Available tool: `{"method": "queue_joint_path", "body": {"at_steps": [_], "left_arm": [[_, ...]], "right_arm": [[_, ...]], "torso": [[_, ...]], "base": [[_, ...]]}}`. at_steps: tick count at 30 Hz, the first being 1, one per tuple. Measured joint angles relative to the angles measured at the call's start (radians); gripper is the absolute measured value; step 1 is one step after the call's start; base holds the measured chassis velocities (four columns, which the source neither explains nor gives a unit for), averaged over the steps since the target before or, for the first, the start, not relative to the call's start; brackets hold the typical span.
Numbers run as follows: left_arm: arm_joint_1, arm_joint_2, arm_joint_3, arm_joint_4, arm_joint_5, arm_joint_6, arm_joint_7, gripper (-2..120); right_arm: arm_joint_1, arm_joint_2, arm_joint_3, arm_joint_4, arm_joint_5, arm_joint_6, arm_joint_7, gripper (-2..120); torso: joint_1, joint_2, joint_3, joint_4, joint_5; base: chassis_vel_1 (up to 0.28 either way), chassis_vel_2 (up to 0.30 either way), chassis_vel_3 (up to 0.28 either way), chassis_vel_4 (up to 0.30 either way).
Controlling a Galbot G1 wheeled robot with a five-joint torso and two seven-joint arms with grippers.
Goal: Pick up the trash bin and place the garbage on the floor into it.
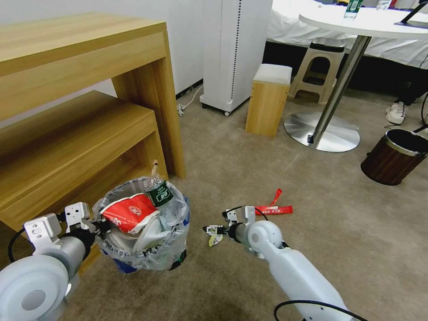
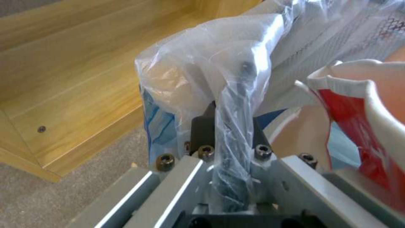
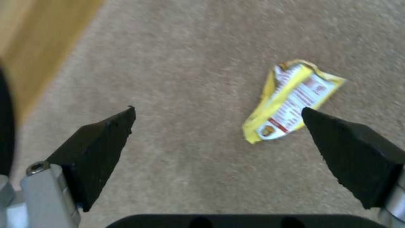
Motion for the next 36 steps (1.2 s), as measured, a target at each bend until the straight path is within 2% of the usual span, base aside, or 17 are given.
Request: {"method": "queue_joint_path", "body": {"at_steps": [14,30,34,36], "left_arm": [[0.001,-0.014,0.003,0.002,0.011,0.0,0.009,1],[0.004,-0.012,-0.001,-0.001,0.012,0.001,0.014,1],[0.001,-0.014,0.003,0.001,0.012,0.001,0.016,1],[-0.001,-0.014,0.005,0.004,0.013,0.001,0.018,1]], "right_arm": [[0.022,0.023,0.036,-0.093,-0.054,0.004,0.018,100],[0.068,0.089,0.069,-0.247,-0.162,0.017,-0.07,100],[0.077,0.099,0.073,-0.277,-0.183,0.022,-0.08,97],[0.081,0.107,0.075,-0.299,-0.203,0.028,-0.091,91]], "torso": [[0.0,0.0,0.0,-0.0002,0.0001],[0.0,0.0,0.0,-0.0001,0.0001],[0.0,0.0,0.0,-0.0001,0.0001],[0.0,0.0,0.0,-0.0001,0.0001]], "base": [[0.0,0.0,0.0,0.0],[0.0,0.0,0.0,0.0],[0.0,0.0,0.0,0.0],[0.0,0.0,0.0,0.0]]}}
